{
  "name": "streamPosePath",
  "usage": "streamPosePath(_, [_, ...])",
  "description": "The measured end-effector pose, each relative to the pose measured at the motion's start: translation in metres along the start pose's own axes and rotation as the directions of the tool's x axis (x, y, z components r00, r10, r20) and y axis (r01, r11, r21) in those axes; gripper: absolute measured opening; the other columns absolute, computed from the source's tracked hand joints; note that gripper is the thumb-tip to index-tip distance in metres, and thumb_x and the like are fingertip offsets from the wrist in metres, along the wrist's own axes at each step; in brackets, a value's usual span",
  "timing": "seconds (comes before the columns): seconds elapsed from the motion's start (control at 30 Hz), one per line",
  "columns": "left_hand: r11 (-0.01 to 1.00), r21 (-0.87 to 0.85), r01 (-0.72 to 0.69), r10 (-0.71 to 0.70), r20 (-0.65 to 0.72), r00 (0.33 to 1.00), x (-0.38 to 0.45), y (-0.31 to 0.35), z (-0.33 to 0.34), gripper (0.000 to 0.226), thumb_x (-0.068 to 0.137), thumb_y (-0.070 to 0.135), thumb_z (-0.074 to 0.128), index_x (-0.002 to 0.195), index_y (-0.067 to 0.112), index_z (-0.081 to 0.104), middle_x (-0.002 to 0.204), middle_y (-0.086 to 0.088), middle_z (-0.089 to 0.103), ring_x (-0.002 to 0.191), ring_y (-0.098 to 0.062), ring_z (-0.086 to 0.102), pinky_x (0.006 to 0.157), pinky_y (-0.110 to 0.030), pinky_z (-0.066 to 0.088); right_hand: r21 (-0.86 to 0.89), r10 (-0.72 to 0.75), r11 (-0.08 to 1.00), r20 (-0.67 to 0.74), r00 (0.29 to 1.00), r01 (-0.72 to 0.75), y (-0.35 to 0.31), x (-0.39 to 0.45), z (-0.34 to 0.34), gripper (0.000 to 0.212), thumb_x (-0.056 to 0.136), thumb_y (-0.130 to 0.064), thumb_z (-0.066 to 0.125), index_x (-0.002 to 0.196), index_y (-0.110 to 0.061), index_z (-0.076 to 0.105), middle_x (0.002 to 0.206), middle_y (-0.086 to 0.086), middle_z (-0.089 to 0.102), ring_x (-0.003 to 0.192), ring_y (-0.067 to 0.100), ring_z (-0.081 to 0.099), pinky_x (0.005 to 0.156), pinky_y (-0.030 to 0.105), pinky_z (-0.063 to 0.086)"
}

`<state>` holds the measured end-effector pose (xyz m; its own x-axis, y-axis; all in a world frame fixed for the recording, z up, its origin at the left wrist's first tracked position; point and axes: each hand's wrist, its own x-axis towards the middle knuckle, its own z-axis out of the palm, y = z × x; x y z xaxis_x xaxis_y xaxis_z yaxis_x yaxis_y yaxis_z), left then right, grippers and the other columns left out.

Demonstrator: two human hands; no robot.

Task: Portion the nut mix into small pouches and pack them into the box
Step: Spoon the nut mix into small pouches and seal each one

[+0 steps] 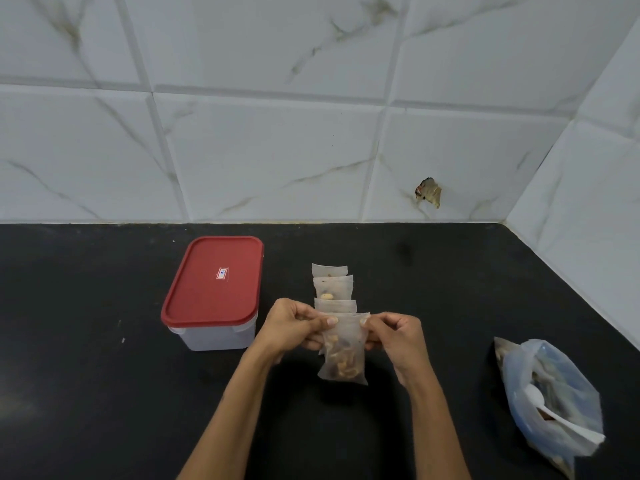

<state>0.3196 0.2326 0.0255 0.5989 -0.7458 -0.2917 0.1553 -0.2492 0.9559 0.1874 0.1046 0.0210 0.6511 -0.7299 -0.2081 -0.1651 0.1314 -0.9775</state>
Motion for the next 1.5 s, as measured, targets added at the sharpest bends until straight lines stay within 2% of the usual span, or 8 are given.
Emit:
streamPosePath(0.4, [0.981, 0.052, 0.188, -0.186, -0.037, 0.982, 0.01, -0.026, -0.005, 0.013, 0.091, 0.012, 0.063, 0.097, 0.004, 0.071, 0.081, -0.012, 0.075, 0.07, -0.015, 0.072, 0.057, -0.021, 0.055, -0.122, 0.09, 0.988, -0.071, 0.993, -0.098, 0.032, 0.012, 0.007, 0.012, 0.085, -0.008, 0.065, 0.076, -0.011, 0.073, 0.076, 0.007, 0.073, 0.07, 0.015, 0.068, 0.054, 0.022, 0.052])
streamPosePath(0.57, [0.979, 0.078, 0.187, -0.174, -0.149, 0.973, 0.012, -0.029, -0.005, 0.012, 0.086, 0.01, 0.07, 0.094, 0.0, 0.072, 0.081, -0.015, 0.074, 0.058, -0.012, 0.068, 0.051, -0.019, 0.052, -0.154, 0.094, 0.982, -0.079, 0.992, -0.105, 0.036, 0.016, 0.005, 0.007, 0.083, -0.012, 0.069, 0.086, -0.011, 0.075, 0.076, 0.009, 0.071, 0.065, 0.011, 0.064, 0.053, 0.02, 0.05])
streamPosePath(0.83, [0.958, 0.174, 0.227, -0.193, -0.194, 0.962, 0.009, -0.024, -0.003, 0.018, 0.092, 0.023, 0.064, 0.101, 0.009, 0.071, 0.089, -0.01, 0.072, 0.07, -0.018, 0.069, 0.06, -0.024, 0.058, -0.13, 0.091, 0.986, -0.091, 0.992, -0.103, 0.034, 0.012, 0.006, 0.033, 0.083, -0.008, 0.069, 0.116, -0.01, 0.063, 0.086, 0.007, 0.07, 0.069, 0.013, 0.067, 0.056, 0.02, 0.053])
streamPosePath(0.93, [0.889, 0.418, 0.187, -0.055, -0.309, 0.949, 0.007, -0.015, 0.0, 0.027, 0.094, 0.032, 0.06, 0.112, 0.014, 0.067, 0.099, -0.005, 0.07, 0.09, -0.019, 0.067, 0.082, -0.033, 0.056, -0.16, 0.064, 0.984, -0.121, 0.991, -0.084, 0.031, 0.005, 0.002, 0.034, 0.089, -0.013, 0.064, 0.122, -0.013, 0.059, 0.091, 0.001, 0.068, 0.077, 0.012, 0.068, 0.06, 0.02, 0.055])
streamPosePath(1.03, [0.854, 0.521, 0.01, 0.232, -0.397, 0.888, 0.0, 0.004, 0.012, 0.035, 0.096, 0.027, 0.057, 0.126, 0.01, 0.058, 0.112, -0.005, 0.067, 0.095, -0.01, 0.06, 0.08, -0.024, 0.047, -0.16, 0.021, 0.986, -0.144, 0.989, -0.045, 0.023, -0.003, -0.014, 0.032, 0.09, -0.018, 0.061, 0.122, -0.018, 0.059, 0.092, -0.002, 0.066, 0.08, 0.012, 0.067, 0.064, 0.022, 0.056])
streamPosePath(1.17, [0.873, 0.425, -0.24, 0.414, -0.385, 0.825, -0.007, 0.028, 0.059, 0.026, 0.095, 0.022, 0.057, 0.119, 0.014, 0.062, 0.102, 0.005, 0.065, 0.092, -0.004, 0.061, 0.073, -0.01, 0.043, -0.104, -0.069, 0.994, -0.221, 0.973, 0.046, 0.006, -0.016, -0.056, 0.029, 0.088, -0.019, 0.064, 0.118, -0.018, 0.062, 0.081, -0.002, 0.068, 0.073, 0.012, 0.066, 0.063, 0.025, 0.053])
streamPosePath(1.3, [0.914, 0.175, -0.366, 0.4, -0.243, 0.884, -0.005, 0.034, 0.142, 0.011, 0.094, 0.022, 0.06, 0.103, 0.02, 0.065, 0.09, 0.006, 0.069, 0.081, -0.006, 0.065, 0.073, -0.015, 0.053, -0.129, -0.195, 0.979, -0.355, 0.914, 0.159, -0.012, -0.037, -0.122, 0.023, 0.089, -0.02, 0.064, 0.111, -0.023, 0.063, 0.084, -0.002, 0.069, 0.075, 0.01, 0.067, 0.066, 0.026, 0.056])
streamPosePath(1.5, [0.959, -0.224, -0.175, 0.201, 0.097, 0.975, -0.021, 0.034, 0.305, 0.013, 0.095, 0.024, 0.058, 0.089, 0.017, 0.068, 0.089, -0.005, 0.073, 0.086, -0.018, 0.068, 0.078, -0.032, 0.056, -0.299, -0.286, 0.949, -0.669, 0.686, 0.104, -0.008, -0.064, -0.26, 0.018, 0.087, -0.019, 0.065, 0.104, -0.026, 0.068, 0.096, 0.0, 0.071, 0.087, 0.015, 0.067, 0.085, 0.036, 0.054])
